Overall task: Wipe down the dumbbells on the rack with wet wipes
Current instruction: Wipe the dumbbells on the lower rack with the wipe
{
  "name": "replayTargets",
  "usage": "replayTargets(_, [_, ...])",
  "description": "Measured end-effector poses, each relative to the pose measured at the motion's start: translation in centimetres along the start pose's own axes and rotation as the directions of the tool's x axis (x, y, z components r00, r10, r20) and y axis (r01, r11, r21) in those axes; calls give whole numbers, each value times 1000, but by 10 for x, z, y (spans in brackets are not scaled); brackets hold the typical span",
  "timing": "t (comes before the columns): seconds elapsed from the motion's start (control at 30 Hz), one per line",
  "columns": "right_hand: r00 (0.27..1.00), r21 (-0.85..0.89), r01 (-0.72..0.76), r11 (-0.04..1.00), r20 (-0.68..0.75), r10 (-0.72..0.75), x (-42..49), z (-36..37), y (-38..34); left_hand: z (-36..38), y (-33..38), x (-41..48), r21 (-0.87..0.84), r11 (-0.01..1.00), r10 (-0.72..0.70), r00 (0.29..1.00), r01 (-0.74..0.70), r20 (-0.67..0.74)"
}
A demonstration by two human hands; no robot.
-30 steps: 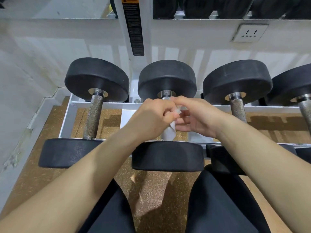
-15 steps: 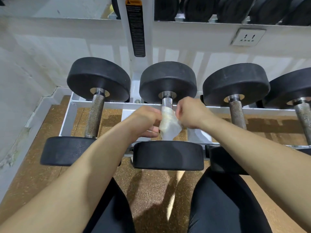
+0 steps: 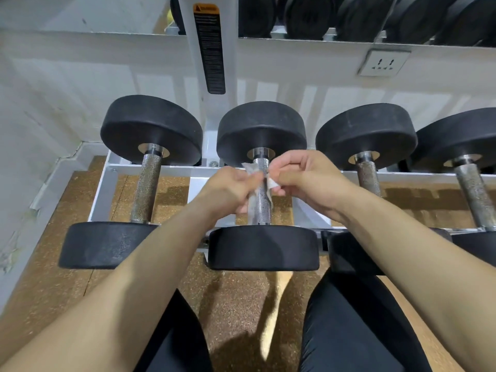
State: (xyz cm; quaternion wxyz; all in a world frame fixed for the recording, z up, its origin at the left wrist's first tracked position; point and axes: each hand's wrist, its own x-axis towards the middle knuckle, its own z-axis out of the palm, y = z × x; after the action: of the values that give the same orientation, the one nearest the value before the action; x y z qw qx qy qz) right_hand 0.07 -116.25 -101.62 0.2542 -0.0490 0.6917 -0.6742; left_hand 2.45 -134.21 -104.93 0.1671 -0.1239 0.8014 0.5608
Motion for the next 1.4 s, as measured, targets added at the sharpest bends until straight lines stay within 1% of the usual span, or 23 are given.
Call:
replayTargets(0.1, [992,-138,83,987,108,-68,-7,11,1,-5,-1,3,207,978,62,991,-36,-121])
replayTargets(0.17, [989,-104,84,991,127,-71,-7,15,2,-4,1,0,356,934,87,985,-29,-147])
replayTargets(0.23, [987,-42,62,997,153,-55,-8,14,4,-2,6,-2,541,841,57,990,22,-130])
replayTargets(0.3, [979,9,25,1000,200,-26,-11,11,6,-3,12,-3,622,783,47,995,16,-85])
replayTargets(0.37, [976,26,-14,1000,219,8,-15,9,6,-10,20,-4,603,792,107,994,-89,7])
replayTargets(0.4, [981,15,-31,999,192,28,-15,9,6,-15,24,-6,593,787,151,985,-169,81])
replayTargets(0.47, [996,8,-67,998,67,66,-13,7,4,-20,28,-15,519,791,221,942,-325,252])
replayTargets(0.5, [995,29,-95,995,-26,96,-10,5,5,-21,28,-20,438,815,258,915,-379,311])
replayTargets(0.57, [971,63,-154,986,-177,163,-4,3,9,-20,28,-30,281,872,302,891,-402,338])
replayTargets(0.63, [961,43,-188,981,-196,193,0,5,13,-16,26,-32,251,902,271,912,-352,307])
replayTargets(0.7, [980,31,-161,987,-118,163,2,7,13,-12,20,-25,349,891,222,950,-290,222])
replayTargets(0.8, [991,169,-108,980,91,93,-7,11,4,-12,10,-9,572,815,119,993,-98,1])
replayTargets(0.87, [967,297,-194,935,220,131,-16,14,1,-11,7,-7,596,802,68,998,-47,-12])
replayTargets(0.9, [955,340,-251,906,238,175,-18,16,3,-10,6,-8,582,811,69,998,-62,10])
replayTargets(0.97, [951,338,-306,890,161,265,-16,19,6,-10,11,-15,532,839,103,993,-113,48])
replayTargets(1.0, [953,267,-304,915,67,297,-13,22,5,-11,15,-21,496,858,114,991,-133,68])
replayTargets(1.07, [951,93,-265,960,-140,276,-9,25,4,-16,27,-34,423,891,130,985,-165,112])
replayTargets(1.1, [938,77,-264,961,-211,275,-8,26,2,-19,32,-40,403,899,132,983,-173,128])
replayTargets(1.13, [920,116,-274,955,-256,295,-8,26,0,-22,37,-47,395,902,127,982,-172,138])
replayTargets(1.23, [901,183,-292,939,-276,334,-22,26,-7,-25,44,-63,400,912,48,993,-86,105])
replayTargets(1.33, [904,207,-271,940,-281,322,-45,27,-25,-24,56,-85,348,928,-104,989,133,-103])
replayTargets(1.37, [902,241,-262,934,-284,326,-53,27,-34,-22,62,-96,333,924,-139,977,186,-161])
replayTargets(1.4, [908,284,-245,927,-269,322,-60,26,-44,-20,69,-105,320,928,-130,971,190,-200])
